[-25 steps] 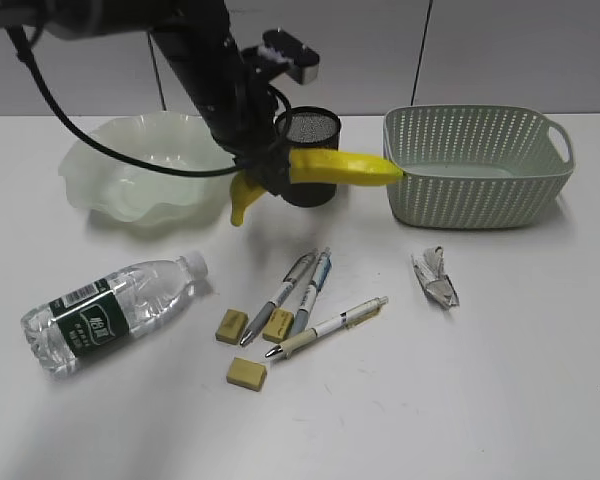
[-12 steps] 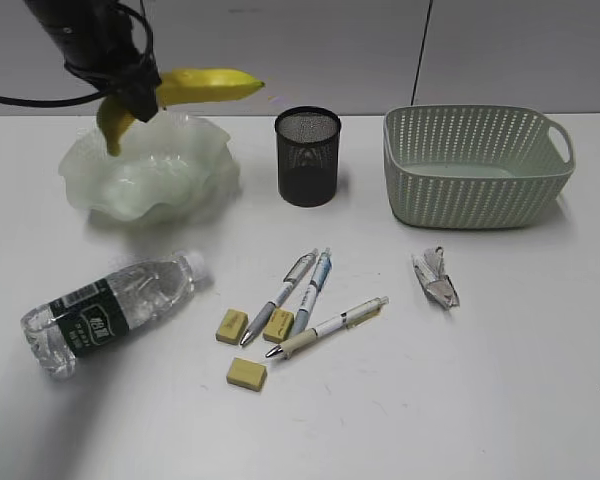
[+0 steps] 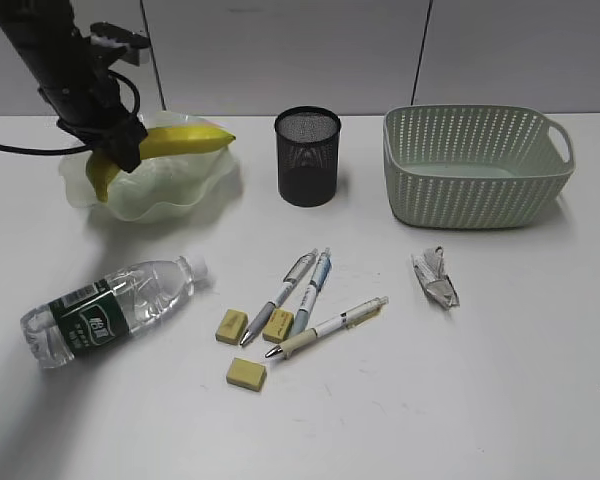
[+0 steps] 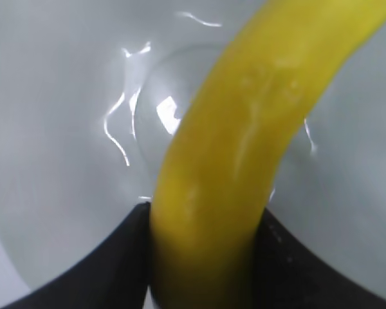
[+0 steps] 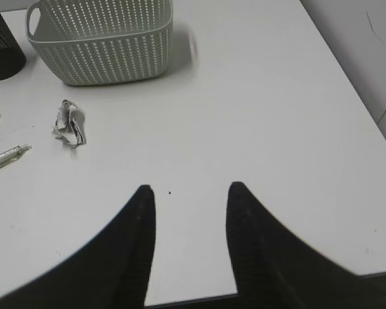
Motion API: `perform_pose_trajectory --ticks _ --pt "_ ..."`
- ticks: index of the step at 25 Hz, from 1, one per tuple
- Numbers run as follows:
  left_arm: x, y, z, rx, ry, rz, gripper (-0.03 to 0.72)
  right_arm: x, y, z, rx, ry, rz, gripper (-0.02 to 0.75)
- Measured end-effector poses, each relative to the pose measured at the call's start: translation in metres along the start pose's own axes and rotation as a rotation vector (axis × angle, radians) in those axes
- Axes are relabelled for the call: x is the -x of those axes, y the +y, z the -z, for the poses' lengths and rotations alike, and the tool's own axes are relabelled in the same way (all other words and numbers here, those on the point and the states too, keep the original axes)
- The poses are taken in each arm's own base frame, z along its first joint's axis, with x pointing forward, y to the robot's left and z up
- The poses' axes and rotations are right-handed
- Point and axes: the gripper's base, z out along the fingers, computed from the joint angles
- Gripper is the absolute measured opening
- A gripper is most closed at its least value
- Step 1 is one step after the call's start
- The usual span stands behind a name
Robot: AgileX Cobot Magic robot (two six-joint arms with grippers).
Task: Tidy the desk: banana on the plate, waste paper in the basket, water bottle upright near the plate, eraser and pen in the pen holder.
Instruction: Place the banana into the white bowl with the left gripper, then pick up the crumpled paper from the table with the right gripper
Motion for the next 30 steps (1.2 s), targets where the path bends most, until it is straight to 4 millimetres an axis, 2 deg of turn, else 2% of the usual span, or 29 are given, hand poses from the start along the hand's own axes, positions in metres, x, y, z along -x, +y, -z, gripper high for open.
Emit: perform_pose_trajectory --ticks 3,6,7,10,12,19,24,30 --pt "0.0 0.001 -0.017 0.0 0.005 0.01 0.335 0.0 0.0 0.0 0.0 0.0 0.0 0.307" --pt "0.0 0.002 -0.021 0.01 -0.003 0.01 0.336 0.0 0.0 0.0 0.0 0.0 0.0 0.307" --pt "0.001 0.002 -0.02 0.013 -0.005 0.014 0.361 0.0 0.0 0.0 0.0 0.0 0.0 0.307" --pt "0.002 0.003 -0.011 0.022 -0.02 0.035 0.504 0.0 0.0 0.0 0.0 0.0 0.0 0.307" --pt "0.003 0.003 0.0 0.028 -0.034 0.037 0.539 0.0 0.0 0.0 0.0 0.0 0.0 0.307" --pt "0.003 0.004 0.066 0.101 -0.102 0.083 0.532 0.0 0.0 0.0 0.0 0.0 0.0 0.307" --pt "-0.013 0.001 0.118 0.107 -0.071 0.177 0.531 0.0 0.0 0.0 0.0 0.0 0.0 0.307" --pt "-0.035 0.012 0.191 0.177 -0.196 0.337 0.529 0.0 0.0 0.0 0.0 0.0 0.0 0.307"
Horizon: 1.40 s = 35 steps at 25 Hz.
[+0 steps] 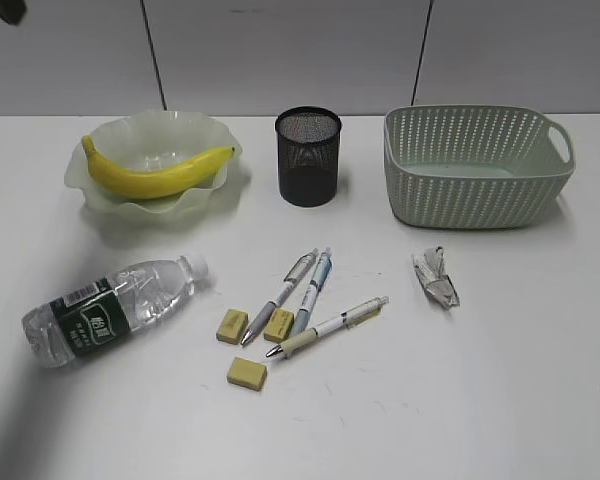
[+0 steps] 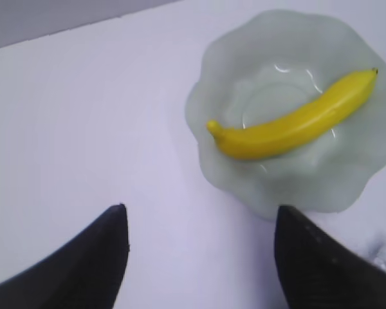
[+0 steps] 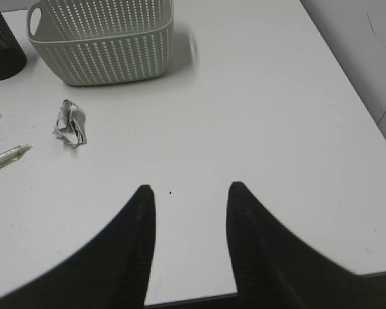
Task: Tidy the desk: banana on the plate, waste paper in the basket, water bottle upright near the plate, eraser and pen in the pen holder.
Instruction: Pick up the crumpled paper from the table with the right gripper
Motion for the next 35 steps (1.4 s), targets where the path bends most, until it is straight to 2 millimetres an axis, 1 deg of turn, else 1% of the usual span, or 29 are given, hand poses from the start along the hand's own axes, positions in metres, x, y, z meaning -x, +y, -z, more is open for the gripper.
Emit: perform_pose_trajectory --ticks 3,6,9,10,13,14,17,18,19,22,24,26,28,29,31,35 --pt "-0.007 0.012 0.044 0.025 -0.087 0.043 0.528 0.0 0.0 0.0 0.0 0.0 0.0 0.307" --pt "-0.026 0.014 0.085 0.035 -0.149 0.055 0.529 0.0 0.0 0.0 0.0 0.0 0.0 0.307" --pt "-0.056 0.011 0.107 0.034 -0.152 0.058 0.526 0.0 0.0 0.0 0.0 0.0 0.0 0.307" --pt "-0.067 0.01 0.107 0.032 -0.131 0.057 0.522 0.0 0.0 0.0 0.0 0.0 0.0 0.307" --pt "-0.111 0.005 0.113 0.028 -0.085 0.073 0.509 0.0 0.0 0.0 0.0 0.0 0.0 0.307" --pt "-0.127 0.003 0.11 0.025 -0.055 0.075 0.504 0.0 0.0 0.0 0.0 0.0 0.0 0.307" --pt "-0.181 -0.003 0.114 0.022 -0.022 0.091 0.5 0.0 0.0 0.0 0.0 0.0 0.0 0.307" --pt "-0.198 -0.005 0.111 0.021 -0.011 0.09 0.499 0.0 0.0 0.0 0.001 0.0 0.0 0.307" --pt "-0.215 -0.007 0.111 0.019 -0.02 0.09 0.5 0.0 0.0 0.0 0.002 0.0 0.0 0.307" --pt "-0.262 -0.014 0.115 0.01 -0.117 0.102 0.5 0.0 0.002 0.0 0.017 0.002 -0.004 0.307" --pt "-0.289 -0.018 0.112 -0.001 -0.174 0.108 0.5 0.0 0.003 0.0 0.028 0.003 -0.01 0.307" --pt "-0.314 -0.022 0.103 -0.008 -0.202 0.112 0.5 0.0 0.004 0.0 0.046 0.005 -0.02 0.307" --pt "-0.335 -0.026 0.097 -0.016 -0.232 0.118 0.5 0.0 0.005 0.0 0.053 0.005 -0.022 0.307" --pt "-0.344 -0.027 0.098 -0.015 -0.251 0.118 0.5 0.0 0.005 0.0 0.055 0.004 -0.019 0.307" --pt "-0.354 -0.028 0.106 -0.016 -0.33 0.121 0.5 0.0 0.006 0.0 0.061 0.004 0.003 0.307" --pt "-0.37 -0.03 0.118 -0.018 -0.452 0.121 0.5 0.0 0.01 -0.001 0.111 0.008 0.106 0.307"
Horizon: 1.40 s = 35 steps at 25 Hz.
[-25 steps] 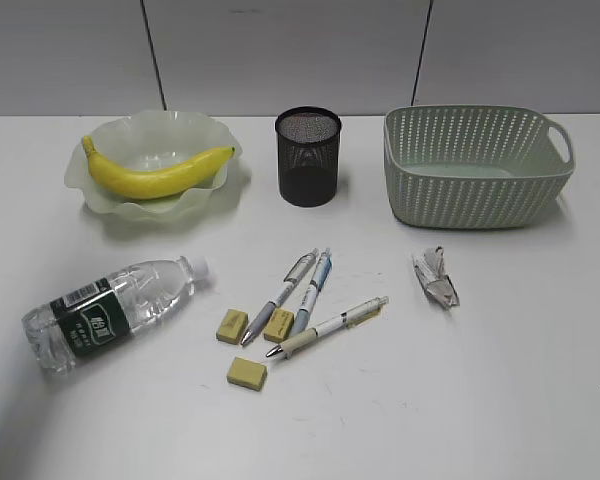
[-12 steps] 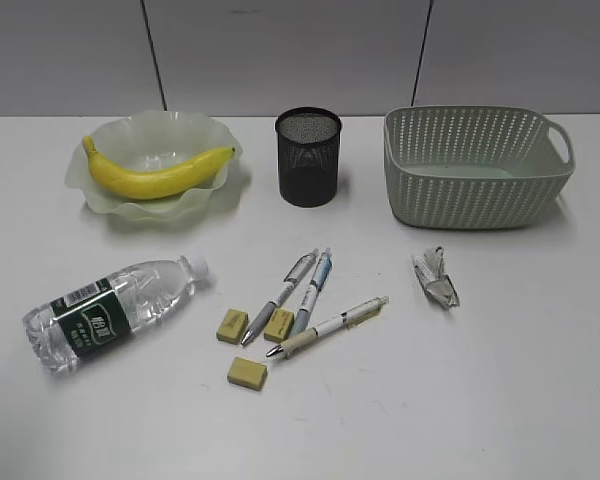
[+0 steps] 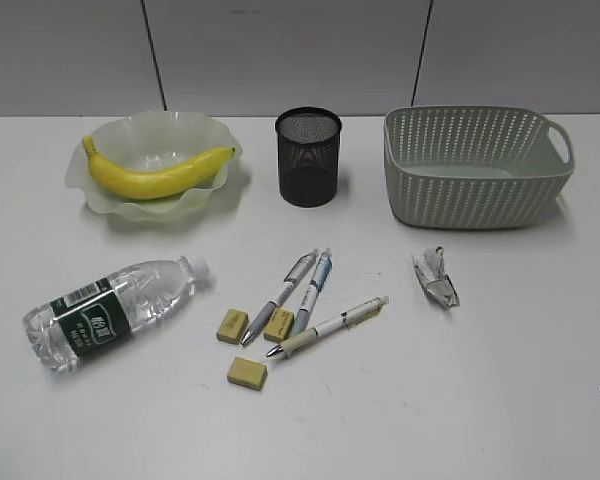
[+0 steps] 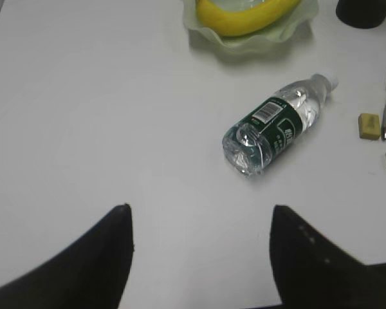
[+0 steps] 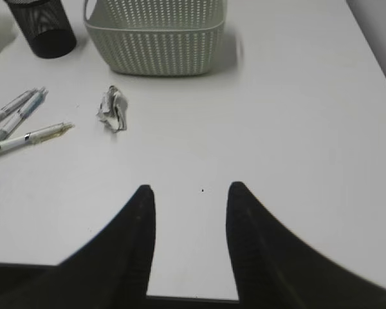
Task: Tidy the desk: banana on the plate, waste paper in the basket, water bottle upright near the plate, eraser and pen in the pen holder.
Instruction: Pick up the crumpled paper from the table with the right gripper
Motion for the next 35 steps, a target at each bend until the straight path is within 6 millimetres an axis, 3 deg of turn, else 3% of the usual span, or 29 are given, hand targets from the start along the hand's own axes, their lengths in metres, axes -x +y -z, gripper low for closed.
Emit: perform_pose_trajectory --ticks 4,9,12,18,21,27,30,35 --pt "-0.007 0.0 0.011 -0.006 -0.076 0.004 0.5 0.015 0.005 -0.012 0.066 0.049 0.084 0.307" --pt "-0.014 0.0 0.022 -0.018 -0.159 -0.002 0.5 0.043 0.007 -0.054 0.148 0.178 0.07 0.309" --pt "-0.016 0.0 0.024 -0.029 -0.174 -0.008 0.5 0.056 0.011 -0.087 0.199 0.287 0.086 0.342" --pt "-0.016 0.0 0.024 -0.033 -0.175 -0.01 0.5 0.08 0.013 -0.168 0.222 0.534 0.065 0.526" --pt "-0.016 0.0 0.024 -0.033 -0.175 -0.01 0.5 0.085 0.015 -0.211 0.25 0.622 0.045 0.566" --pt "-0.016 0.0 0.024 -0.033 -0.175 -0.01 0.5 0.081 0.043 -0.286 0.321 0.732 0.123 0.578" --pt "-0.016 0.0 0.024 -0.033 -0.175 -0.01 0.5 0.078 0.056 -0.313 0.344 0.773 0.141 0.587" --pt "-0.016 0.0 0.024 -0.033 -0.175 -0.01 0.5 0.063 0.061 -0.353 0.341 0.878 0.129 0.592"
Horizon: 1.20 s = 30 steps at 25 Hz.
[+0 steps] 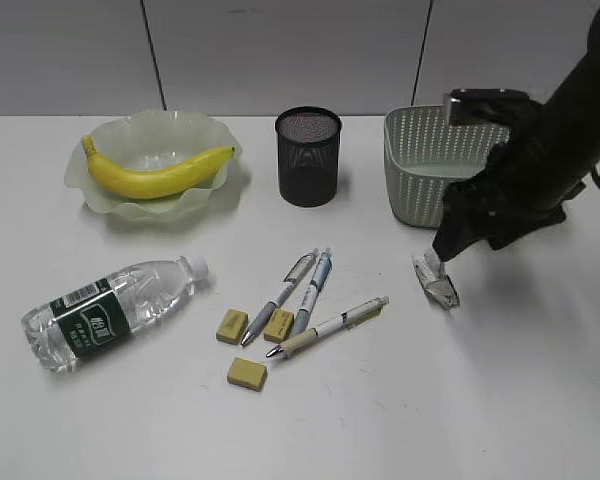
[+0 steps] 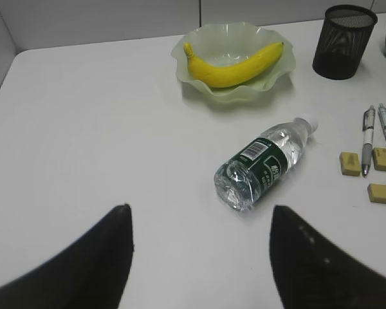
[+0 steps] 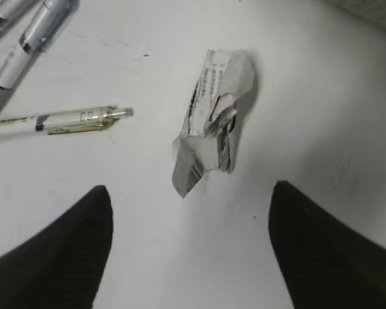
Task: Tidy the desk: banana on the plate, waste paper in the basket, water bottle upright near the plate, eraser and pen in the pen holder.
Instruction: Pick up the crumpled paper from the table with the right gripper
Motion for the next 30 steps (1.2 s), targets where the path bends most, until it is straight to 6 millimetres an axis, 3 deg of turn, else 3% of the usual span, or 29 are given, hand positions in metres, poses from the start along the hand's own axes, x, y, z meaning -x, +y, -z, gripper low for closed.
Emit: perform_pose_trajectory --ticks 5,9,15,24,27,30 --pt "0.0 0.0 0.0 0.0 0.0 0.0 0.5 0.002 -0.01 -0.035 -0.002 0.093 -0.013 0.594" --pt "0.0 0.0 0.0 0.0 0.0 0.0 0.5 0.001 -0.01 -0.051 -0.022 0.118 0.012 0.594" --pt "0.0 0.0 0.0 0.0 0.0 0.0 0.5 0.004 0.003 -0.06 -0.086 0.102 0.086 0.582" --pt "0.0 0.0 0.0 0.0 0.0 0.0 0.5 0.004 0.0 -0.074 -0.106 0.13 0.087 0.523" --pt "0.0 0.0 0.0 0.0 0.0 0.0 0.5 0.005 -0.001 -0.079 -0.105 0.141 0.086 0.451" --pt "0.0 0.0 0.0 0.0 0.0 0.0 0.5 0.005 -0.002 -0.08 -0.103 0.147 0.085 0.288"
